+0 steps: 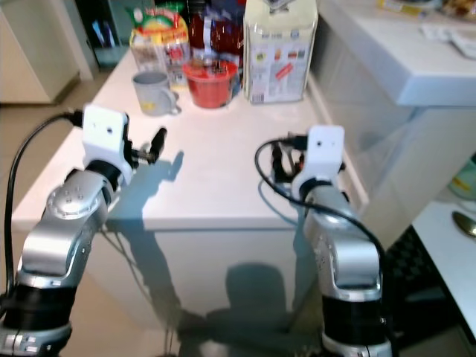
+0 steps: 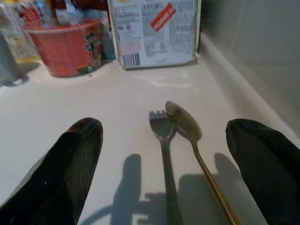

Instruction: Setting the table

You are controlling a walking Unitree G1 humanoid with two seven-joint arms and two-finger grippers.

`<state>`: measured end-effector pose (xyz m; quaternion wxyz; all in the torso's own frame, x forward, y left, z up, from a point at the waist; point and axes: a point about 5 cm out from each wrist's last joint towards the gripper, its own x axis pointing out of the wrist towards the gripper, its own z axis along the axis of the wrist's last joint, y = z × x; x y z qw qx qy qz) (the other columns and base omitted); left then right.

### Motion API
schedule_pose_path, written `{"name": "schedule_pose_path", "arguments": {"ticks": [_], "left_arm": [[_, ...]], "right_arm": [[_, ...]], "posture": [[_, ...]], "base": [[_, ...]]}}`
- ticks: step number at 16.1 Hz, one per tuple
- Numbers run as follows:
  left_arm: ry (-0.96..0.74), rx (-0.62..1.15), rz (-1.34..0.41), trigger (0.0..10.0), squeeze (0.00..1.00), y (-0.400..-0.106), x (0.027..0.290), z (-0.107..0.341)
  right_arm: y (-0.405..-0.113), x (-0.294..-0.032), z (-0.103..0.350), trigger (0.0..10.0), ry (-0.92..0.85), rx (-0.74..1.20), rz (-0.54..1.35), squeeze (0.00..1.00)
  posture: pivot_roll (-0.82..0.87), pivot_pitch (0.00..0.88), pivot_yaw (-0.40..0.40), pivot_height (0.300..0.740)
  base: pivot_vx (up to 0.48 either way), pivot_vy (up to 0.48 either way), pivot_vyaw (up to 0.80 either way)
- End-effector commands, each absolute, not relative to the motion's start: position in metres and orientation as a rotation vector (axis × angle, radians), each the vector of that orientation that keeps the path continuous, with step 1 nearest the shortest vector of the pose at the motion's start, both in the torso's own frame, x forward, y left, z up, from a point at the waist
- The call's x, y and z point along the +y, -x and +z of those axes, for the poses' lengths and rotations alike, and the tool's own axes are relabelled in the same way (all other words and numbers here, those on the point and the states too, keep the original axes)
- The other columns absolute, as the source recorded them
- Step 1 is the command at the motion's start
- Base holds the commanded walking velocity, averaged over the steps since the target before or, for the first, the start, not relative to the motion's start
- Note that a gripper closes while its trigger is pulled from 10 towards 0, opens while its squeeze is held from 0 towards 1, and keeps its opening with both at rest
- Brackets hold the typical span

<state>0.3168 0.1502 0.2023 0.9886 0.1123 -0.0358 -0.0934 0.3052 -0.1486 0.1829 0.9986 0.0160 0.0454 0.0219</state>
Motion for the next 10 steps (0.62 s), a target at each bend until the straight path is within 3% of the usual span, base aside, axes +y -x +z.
{"name": "schedule_pose_path", "arguments": {"ticks": [1,2,3,8,10], "left_arm": [[-0.237,-0.084,-0.201,10.0,0.00,-0.315,0.154,0.205],[-0.237,-0.079,-0.217,10.0,0.00,-0.314,0.154,0.205],[-0.240,-0.074,-0.238,10.0,0.00,-0.313,0.153,0.204],[-0.245,-0.058,-0.338,10.0,0.00,-0.308,0.142,0.199],[-0.243,-0.055,-0.355,10.0,0.00,-0.307,0.139,0.199]], "right_arm": [[-0.306,-0.145,0.183,10.0,-0.048,0.106,0.055,0.00],[-0.306,-0.146,0.183,10.0,-0.055,0.113,0.055,0.14],[-0.308,-0.148,0.182,10.0,-0.061,0.122,0.046,1.00],[-0.327,-0.169,0.180,10.0,-0.107,0.176,0.006,1.00],[-0.342,-0.173,0.180,10.0,-0.124,0.222,0.072,1.00]], "posture": [[0.01,0.000,0.013,0.740],[0.01,0.000,0.013,0.740],[0.01,0.000,0.013,0.740],[0.00,0.000,0.013,0.740],[0.00,0.000,0.014,0.740]], "base": [[0.000,0.000,0.00],[0.000,0.000,0.00],[0.000,0.000,0.00],[0.000,0.000,0.00],[0.000,0.000,0.00]]}}
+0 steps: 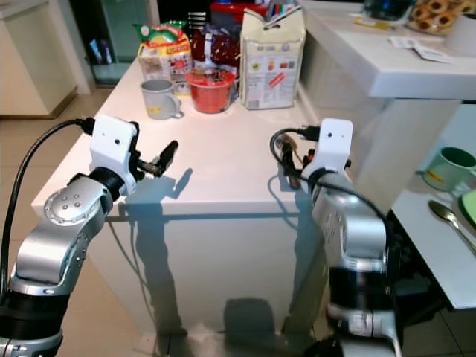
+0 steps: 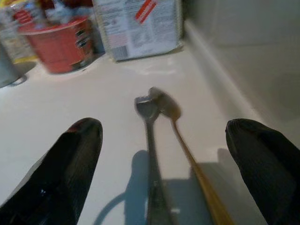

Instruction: Setting the table

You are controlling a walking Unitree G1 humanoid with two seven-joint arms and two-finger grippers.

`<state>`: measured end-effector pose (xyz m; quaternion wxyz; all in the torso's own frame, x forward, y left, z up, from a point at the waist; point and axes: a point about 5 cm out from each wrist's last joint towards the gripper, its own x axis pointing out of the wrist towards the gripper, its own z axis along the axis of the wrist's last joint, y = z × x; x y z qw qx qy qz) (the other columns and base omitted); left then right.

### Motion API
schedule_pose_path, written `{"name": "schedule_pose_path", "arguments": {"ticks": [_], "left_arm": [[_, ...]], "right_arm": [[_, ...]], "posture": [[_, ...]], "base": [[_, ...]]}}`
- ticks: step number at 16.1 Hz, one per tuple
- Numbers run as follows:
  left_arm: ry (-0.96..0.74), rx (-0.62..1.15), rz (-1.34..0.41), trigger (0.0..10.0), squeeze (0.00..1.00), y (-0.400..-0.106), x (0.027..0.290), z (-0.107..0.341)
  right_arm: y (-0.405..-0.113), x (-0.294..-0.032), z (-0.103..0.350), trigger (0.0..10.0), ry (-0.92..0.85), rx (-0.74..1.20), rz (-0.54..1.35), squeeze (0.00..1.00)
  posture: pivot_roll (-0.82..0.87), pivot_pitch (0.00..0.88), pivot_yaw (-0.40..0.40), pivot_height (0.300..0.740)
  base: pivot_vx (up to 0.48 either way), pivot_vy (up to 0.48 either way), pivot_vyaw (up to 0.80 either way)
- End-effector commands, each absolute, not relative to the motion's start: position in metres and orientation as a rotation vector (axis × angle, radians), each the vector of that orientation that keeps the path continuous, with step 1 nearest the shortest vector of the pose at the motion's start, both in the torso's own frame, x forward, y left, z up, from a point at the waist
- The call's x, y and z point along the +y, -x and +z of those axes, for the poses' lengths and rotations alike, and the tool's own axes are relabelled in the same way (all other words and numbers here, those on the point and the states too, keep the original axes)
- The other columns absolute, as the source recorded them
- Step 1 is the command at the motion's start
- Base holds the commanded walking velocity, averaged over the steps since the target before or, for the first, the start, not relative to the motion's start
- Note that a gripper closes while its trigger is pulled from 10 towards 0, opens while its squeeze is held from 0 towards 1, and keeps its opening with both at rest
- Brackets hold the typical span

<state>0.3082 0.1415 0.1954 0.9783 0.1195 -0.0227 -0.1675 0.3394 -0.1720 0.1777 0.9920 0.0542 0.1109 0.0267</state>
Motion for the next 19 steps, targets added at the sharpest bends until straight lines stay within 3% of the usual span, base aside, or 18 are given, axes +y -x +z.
{"name": "schedule_pose_path", "arguments": {"ticks": [1,3,4,5,6,13,19], "left_arm": [[-0.242,-0.054,-0.359,10.0,0.00,-0.307,0.139,0.199],[-0.242,-0.052,-0.364,10.0,0.00,-0.308,0.138,0.199],[-0.244,-0.054,-0.373,10.0,0.00,-0.307,0.137,0.199],[-0.249,-0.060,-0.377,10.0,0.00,-0.306,0.137,0.200],[-0.250,-0.057,-0.379,10.0,0.00,-0.306,0.135,0.200],[-0.203,-0.117,-0.251,10.0,0.00,-0.315,0.139,0.211],[-0.187,-0.119,-0.200,10.0,0.00,-0.319,0.145,0.212]], "right_arm": [[-0.348,-0.174,0.179,10.0,-0.119,0.239,0.100,1.00],[-0.356,-0.178,0.178,10.0,-0.113,0.252,0.104,1.00],[-0.366,-0.184,0.179,10.0,-0.108,0.258,0.089,0.82],[-0.370,-0.187,0.179,10.0,-0.102,0.260,0.080,0.27],[-0.376,-0.191,0.182,10.0,-0.079,0.254,0.074,0.00],[-0.363,-0.163,0.194,10.0,-0.104,0.138,0.149,0.00],[-0.349,-0.149,0.191,10.0,-0.090,0.120,0.200,0.00]], "posture": [[0.00,0.000,0.015,0.740],[0.00,0.000,0.015,0.740],[0.00,0.000,0.014,0.740],[0.00,0.000,0.014,0.740],[0.01,0.000,0.010,0.740],[-0.01,0.000,0.026,0.740],[-0.01,0.000,0.020,0.740]], "base": [[0.000,0.000,0.00],[0.000,0.000,0.00],[0.000,0.000,0.00],[0.000,0.000,0.00],[0.000,0.000,0.00],[0.000,0.000,0.00],[0.303,0.000,0.00]]}}
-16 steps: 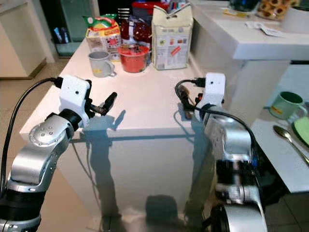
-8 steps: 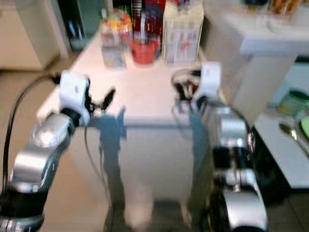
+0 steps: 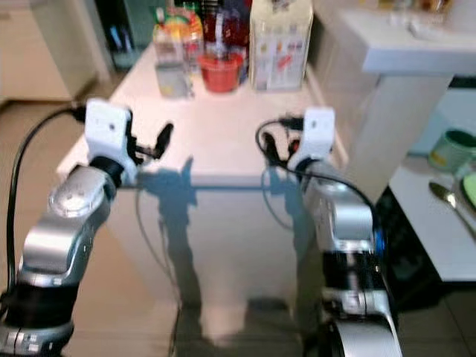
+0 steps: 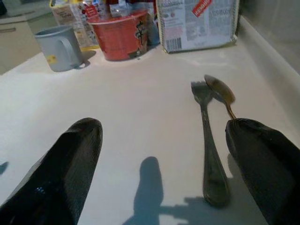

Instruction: Setting the table

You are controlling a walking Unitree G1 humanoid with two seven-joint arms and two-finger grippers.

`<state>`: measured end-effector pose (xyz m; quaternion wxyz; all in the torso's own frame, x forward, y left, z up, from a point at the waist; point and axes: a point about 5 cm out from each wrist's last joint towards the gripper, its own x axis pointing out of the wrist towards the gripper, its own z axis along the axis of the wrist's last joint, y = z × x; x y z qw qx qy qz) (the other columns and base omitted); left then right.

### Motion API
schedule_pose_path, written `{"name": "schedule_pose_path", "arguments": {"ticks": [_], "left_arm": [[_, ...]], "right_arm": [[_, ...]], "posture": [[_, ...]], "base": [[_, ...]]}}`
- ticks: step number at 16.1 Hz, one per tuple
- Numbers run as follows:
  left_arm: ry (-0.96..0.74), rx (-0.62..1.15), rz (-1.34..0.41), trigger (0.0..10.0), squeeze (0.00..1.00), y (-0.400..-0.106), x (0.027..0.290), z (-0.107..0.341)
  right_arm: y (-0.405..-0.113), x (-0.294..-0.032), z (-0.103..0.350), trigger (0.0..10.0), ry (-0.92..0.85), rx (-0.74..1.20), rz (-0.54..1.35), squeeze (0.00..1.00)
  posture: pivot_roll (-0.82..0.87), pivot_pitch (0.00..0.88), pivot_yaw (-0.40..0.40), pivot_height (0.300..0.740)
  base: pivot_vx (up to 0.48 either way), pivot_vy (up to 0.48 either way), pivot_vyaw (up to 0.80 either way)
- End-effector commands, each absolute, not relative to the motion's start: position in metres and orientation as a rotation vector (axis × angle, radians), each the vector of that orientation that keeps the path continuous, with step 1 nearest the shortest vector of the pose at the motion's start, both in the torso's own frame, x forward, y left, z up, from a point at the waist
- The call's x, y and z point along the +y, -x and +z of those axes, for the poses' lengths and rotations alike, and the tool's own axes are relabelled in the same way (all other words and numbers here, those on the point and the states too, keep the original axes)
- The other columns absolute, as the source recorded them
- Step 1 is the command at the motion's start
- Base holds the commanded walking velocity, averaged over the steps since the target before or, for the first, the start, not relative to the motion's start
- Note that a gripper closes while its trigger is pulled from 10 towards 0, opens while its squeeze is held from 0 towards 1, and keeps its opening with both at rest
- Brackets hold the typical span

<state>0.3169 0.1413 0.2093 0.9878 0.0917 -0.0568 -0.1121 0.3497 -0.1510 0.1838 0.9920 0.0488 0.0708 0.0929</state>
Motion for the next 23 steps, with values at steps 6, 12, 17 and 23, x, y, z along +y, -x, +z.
{"name": "schedule_pose_path", "arguments": {"ticks": [6,12,17,23], "left_arm": [[-0.182,-0.120,-0.186,10.0,0.00,-0.3194,0.1468,0.2112],[-0.181,-0.119,-0.184,10.0,0.00,-0.3193,0.1462,0.2109],[-0.180,-0.127,-0.185,10.0,0.00,-0.3190,0.1450,0.2114],[-0.182,-0.123,-0.194,10.0,0.00,-0.3185,0.1446,0.2106]], "right_arm": [[-0.3499,-0.1495,0.1934,10.0,-0.075,0.121,0.199,0.00],[-0.3501,-0.1507,0.1935,10.0,-0.065,0.125,0.200,0.00],[-0.3503,-0.1515,0.1947,10.0,-0.058,0.125,0.201,0.00],[-0.3503,-0.1512,0.1940,10.0,-0.058,0.134,0.199,0.00]], "posture": [[-0.01,0.000,0.014,0.740],[-0.01,0.000,0.013,0.740],[-0.01,0.000,0.013,0.740],[-0.01,0.000,0.014,0.740]], "base": [[0.340,0.000,0.00],[0.338,0.000,0.00],[0.253,0.000,0.00],[0.000,0.000,0.00]]}}
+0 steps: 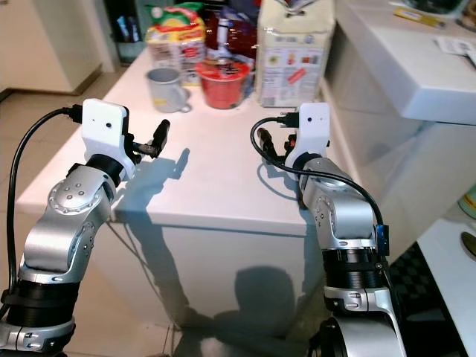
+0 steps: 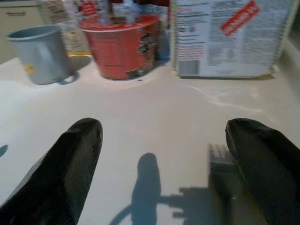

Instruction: Setting the table

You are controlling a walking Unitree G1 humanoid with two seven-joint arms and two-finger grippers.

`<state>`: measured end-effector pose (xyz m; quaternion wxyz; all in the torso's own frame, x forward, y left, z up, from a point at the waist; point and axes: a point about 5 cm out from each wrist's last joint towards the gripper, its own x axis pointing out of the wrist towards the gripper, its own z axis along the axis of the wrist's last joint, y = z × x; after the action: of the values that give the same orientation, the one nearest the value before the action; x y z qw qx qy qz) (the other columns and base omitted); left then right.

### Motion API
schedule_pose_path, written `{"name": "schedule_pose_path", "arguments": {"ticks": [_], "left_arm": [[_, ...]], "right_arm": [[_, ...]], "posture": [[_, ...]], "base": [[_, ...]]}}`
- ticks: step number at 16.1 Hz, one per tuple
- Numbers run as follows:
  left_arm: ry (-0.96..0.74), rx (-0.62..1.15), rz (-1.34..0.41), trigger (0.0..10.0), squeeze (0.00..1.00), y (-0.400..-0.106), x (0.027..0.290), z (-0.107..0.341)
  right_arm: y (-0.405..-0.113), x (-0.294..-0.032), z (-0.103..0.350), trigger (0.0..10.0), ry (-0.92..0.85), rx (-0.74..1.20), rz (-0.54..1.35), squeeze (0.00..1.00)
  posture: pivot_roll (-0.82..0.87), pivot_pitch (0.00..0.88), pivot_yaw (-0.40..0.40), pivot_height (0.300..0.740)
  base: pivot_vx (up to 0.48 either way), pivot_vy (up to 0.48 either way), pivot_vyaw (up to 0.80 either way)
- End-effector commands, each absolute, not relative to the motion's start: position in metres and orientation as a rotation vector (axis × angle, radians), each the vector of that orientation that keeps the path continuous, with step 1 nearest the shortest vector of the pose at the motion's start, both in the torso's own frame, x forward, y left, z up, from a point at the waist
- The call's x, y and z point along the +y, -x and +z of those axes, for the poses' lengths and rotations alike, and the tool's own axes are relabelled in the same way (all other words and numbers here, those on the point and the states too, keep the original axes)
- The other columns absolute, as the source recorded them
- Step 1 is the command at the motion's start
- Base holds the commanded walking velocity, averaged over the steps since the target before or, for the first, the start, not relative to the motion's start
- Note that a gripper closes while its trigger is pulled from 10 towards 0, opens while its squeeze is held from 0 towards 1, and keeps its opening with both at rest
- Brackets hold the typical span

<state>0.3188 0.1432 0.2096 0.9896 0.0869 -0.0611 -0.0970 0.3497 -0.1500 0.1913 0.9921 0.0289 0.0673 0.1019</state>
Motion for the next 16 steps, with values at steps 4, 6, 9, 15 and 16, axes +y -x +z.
{"name": "schedule_pose_path", "arguments": {"ticks": [4,6,9,15,16], "left_arm": [[-0.191,-0.107,-0.214,10.0,0.00,-0.318,0.143,0.208],[-0.200,-0.095,-0.245,10.0,0.00,-0.317,0.141,0.206],[-0.233,-0.066,-0.400,10.0,0.00,-0.307,0.131,0.201],[-0.253,-0.053,-0.517,10.0,0.00,-0.297,0.122,0.198],[-0.257,-0.047,-0.532,10.0,0.00,-0.296,0.121,0.198]], "right_arm": [[-0.352,-0.159,0.188,10.0,-0.087,0.187,0.159,0.08],[-0.351,-0.162,0.187,10.0,-0.086,0.231,0.140,1.00],[-0.343,-0.169,0.181,10.0,-0.071,0.318,0.108,1.00],[-0.336,-0.190,0.181,10.0,-0.084,0.373,0.010,0.00],[-0.333,-0.192,0.179,10.0,-0.086,0.391,0.003,0.00]], "posture": [[-0.01,0.000,0.014,0.740],[-0.01,0.000,0.012,0.740],[-0.01,0.000,0.011,0.740],[-0.01,0.000,0.007,0.740],[-0.01,0.000,0.009,0.740]], "base": [[0.000,0.000,0.00],[0.000,0.000,0.00],[0.000,0.000,0.00],[0.000,0.000,0.00],[0.000,0.000,0.00]]}}
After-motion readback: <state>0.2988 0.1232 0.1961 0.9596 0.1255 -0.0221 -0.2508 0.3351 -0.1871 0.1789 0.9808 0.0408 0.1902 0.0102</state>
